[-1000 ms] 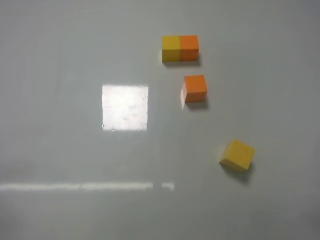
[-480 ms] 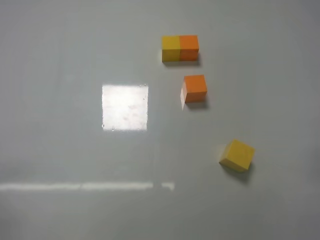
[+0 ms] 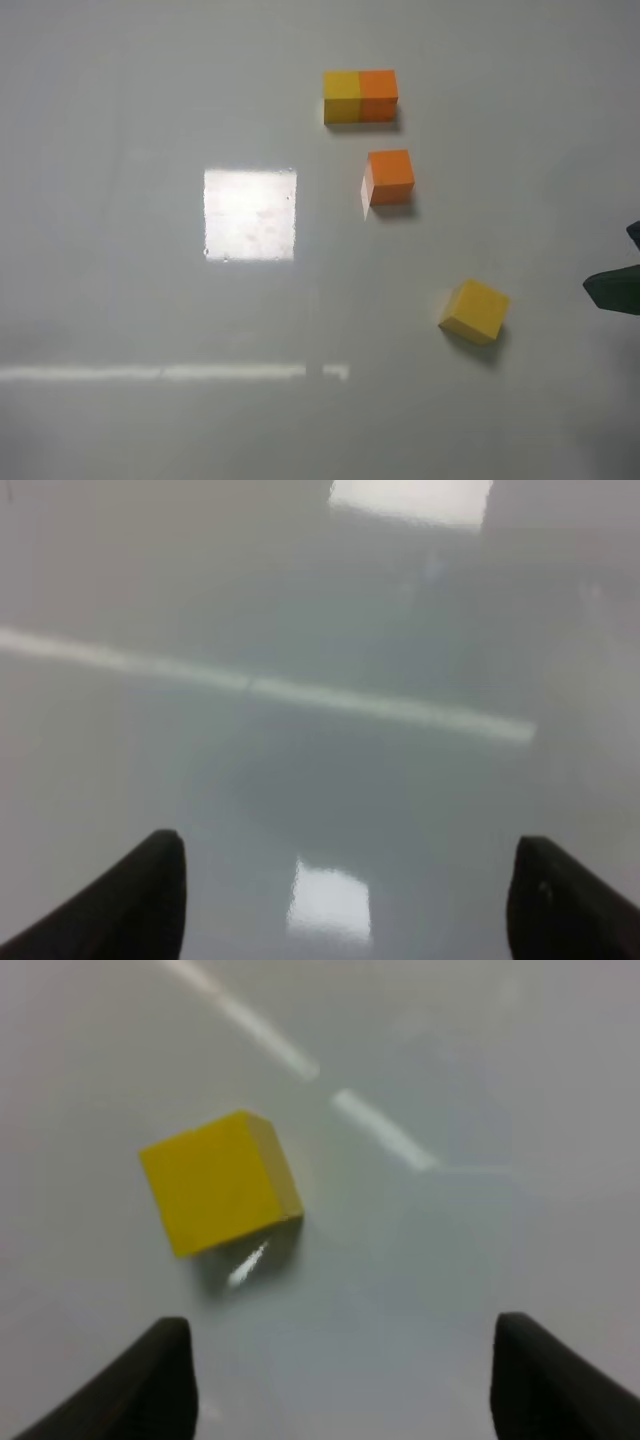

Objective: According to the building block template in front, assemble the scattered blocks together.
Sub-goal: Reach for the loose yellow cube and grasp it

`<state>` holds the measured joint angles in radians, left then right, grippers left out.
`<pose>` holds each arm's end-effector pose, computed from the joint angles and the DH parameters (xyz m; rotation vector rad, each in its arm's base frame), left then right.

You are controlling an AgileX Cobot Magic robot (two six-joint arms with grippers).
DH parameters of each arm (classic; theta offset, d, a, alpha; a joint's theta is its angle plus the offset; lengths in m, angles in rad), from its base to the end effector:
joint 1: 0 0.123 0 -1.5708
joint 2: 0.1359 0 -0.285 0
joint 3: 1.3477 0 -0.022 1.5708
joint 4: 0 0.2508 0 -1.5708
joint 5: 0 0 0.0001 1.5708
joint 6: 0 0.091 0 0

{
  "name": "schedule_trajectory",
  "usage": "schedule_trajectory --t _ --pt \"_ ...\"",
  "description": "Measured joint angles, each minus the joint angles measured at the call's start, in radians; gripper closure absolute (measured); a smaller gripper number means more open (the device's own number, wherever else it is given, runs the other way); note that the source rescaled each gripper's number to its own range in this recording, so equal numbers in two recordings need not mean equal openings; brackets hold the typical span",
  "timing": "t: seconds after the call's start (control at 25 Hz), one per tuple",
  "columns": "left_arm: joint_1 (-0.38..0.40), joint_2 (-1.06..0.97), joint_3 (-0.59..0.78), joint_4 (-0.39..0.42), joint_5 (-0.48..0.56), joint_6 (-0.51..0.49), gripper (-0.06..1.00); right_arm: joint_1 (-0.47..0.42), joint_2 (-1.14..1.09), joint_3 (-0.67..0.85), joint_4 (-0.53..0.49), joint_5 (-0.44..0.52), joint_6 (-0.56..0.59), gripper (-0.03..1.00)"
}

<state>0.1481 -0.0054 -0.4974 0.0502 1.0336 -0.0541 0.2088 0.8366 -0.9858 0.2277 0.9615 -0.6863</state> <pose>-0.0049 0.0032 0.2788 -0.2050 2.0050 0.1196 0.1391 0.0467 0.3801 -0.9341 2.0677 0.0302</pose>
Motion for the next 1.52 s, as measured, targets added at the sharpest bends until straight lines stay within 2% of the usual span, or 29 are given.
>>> schedule_trajectory --t 0.12,0.24,0.36,0.56,0.68,0.76,0.88,1.12,1.36,1.52 --pt "0.000 0.000 0.000 0.000 0.000 0.000 0.18 0.025 0.049 -0.016 -0.008 -0.005 -0.012 0.19" --pt "0.000 0.000 0.000 0.000 0.000 0.000 0.18 0.072 0.080 -0.036 -0.038 -0.005 -0.018 0.15" --pt "0.000 0.000 0.000 0.000 0.000 0.000 0.18 0.181 0.094 -0.070 -0.119 -0.008 0.005 0.13" --pt "0.000 0.000 0.000 0.000 0.001 0.000 0.18 0.420 0.132 -0.095 -0.340 0.014 0.189 0.13" --pt "0.000 0.000 0.000 0.000 0.001 0.000 0.18 0.525 0.167 -0.095 -0.401 0.025 0.285 0.11" --pt "0.000 0.000 0.000 0.000 0.001 0.000 0.18 0.571 0.191 -0.095 -0.429 0.024 0.343 0.05" --pt "0.000 0.000 0.000 0.000 0.001 0.000 0.18 0.593 0.235 -0.095 -0.450 0.017 0.383 -0.02" --pt "0.000 0.000 0.000 0.000 0.001 0.000 0.18 0.593 0.302 -0.095 -0.583 0.010 0.511 -0.03" --pt "0.000 0.000 0.000 0.000 0.001 0.000 0.18 0.593 0.315 -0.095 -0.602 0.002 0.531 -0.03" --pt "0.000 0.000 0.000 0.000 0.001 0.000 0.18 0.593 0.319 -0.059 -0.604 -0.048 0.534 -0.03"
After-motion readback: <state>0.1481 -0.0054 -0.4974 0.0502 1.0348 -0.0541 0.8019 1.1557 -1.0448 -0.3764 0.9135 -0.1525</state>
